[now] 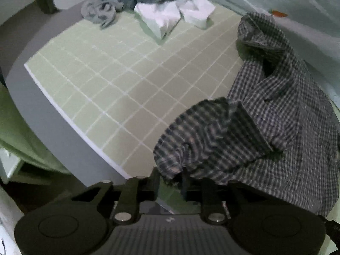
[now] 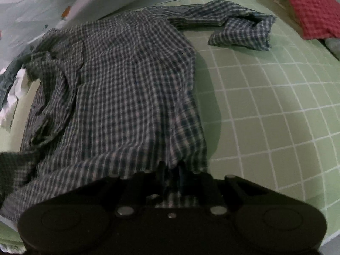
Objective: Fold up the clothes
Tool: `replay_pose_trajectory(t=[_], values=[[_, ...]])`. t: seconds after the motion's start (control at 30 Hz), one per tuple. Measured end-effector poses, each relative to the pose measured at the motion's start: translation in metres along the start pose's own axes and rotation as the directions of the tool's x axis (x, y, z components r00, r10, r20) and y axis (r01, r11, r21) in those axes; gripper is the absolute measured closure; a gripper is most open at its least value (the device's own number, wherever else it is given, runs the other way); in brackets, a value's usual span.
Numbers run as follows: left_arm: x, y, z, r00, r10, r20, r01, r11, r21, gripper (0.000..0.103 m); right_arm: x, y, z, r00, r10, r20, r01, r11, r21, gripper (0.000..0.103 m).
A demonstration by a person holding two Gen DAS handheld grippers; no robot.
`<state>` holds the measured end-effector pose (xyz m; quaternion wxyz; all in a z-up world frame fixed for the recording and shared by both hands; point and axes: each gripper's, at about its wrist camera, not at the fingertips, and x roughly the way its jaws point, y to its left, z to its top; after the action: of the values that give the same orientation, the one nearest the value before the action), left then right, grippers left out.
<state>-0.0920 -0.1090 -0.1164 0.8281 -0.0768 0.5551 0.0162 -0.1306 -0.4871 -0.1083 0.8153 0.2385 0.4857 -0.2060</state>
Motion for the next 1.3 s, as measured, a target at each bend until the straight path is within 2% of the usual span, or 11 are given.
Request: replay_pose_trajectory(t=[0.13,0.23,0.33,0.53,0.73,0.9,0.93,1.0,1.07,1.13,1.3], values=[[-0.019,-0.015,0.006,0.995,-0.021,0.102,0.006,0.989,0.145,0.057,-0.008,0.004,-0.007,0.999,-0.022,0.029,0.022,1.000,0.008,0.065],[-0.028,-0.040,0.008,0.981,-0.067,0.181,0.008,0.952,0.307,0.040,-0.010,0.005,-0.010,0.998,-0.040,0.043,0.039,0.999,0.026,0.056],[-0.024,-0.059,0.016,0.975,-0.124,0.187,0.033,0.904,0.427,0.031,-0.014,0.011,-0.023,0.997,-0.056,0.053,0.053,0.997,0.049,0.050],[0.003,-0.083,0.024,0.970,-0.203,0.132,0.104,0.840,0.533,0.018,-0.015,0.021,-0.024,0.991,-0.104,0.081,0.102,0.994,0.037,0.024],[0.037,-0.085,0.038,0.986,-0.144,0.079,0.080,0.844,0.530,0.014,-0.005,0.025,-0.024,0.991,-0.124,0.047,0.122,0.992,0.039,0.002],[0.061,-0.059,0.054,0.995,-0.092,0.038,0.065,0.884,0.463,0.014,0.008,0.029,-0.028,0.986,-0.165,0.018,0.164,0.986,0.028,0.001],[0.065,-0.053,0.057,0.995,-0.098,0.022,0.078,0.891,0.447,0.017,0.010,0.031,-0.028,0.985,-0.174,0.008,0.174,0.984,0.024,0.002],[0.073,-0.044,0.061,0.991,-0.129,-0.037,0.133,0.911,0.391,0.036,0.014,0.034,-0.032,0.980,-0.197,-0.010,0.197,0.980,0.022,0.004],[0.082,-0.037,0.063,0.984,-0.152,-0.091,0.174,0.928,0.330,0.079,0.019,0.036,-0.035,0.979,-0.201,-0.028,0.201,0.979,0.024,0.004],[0.085,-0.030,0.060,0.984,-0.146,-0.101,0.168,0.946,0.276,0.101,0.022,0.038,-0.036,0.976,-0.212,-0.037,0.213,0.977,0.018,0.004],[0.066,0.004,0.063,0.991,-0.131,-0.006,0.130,0.982,0.135,0.101,0.026,0.042,-0.037,0.972,-0.228,-0.050,0.229,0.973,0.019,0.004]])
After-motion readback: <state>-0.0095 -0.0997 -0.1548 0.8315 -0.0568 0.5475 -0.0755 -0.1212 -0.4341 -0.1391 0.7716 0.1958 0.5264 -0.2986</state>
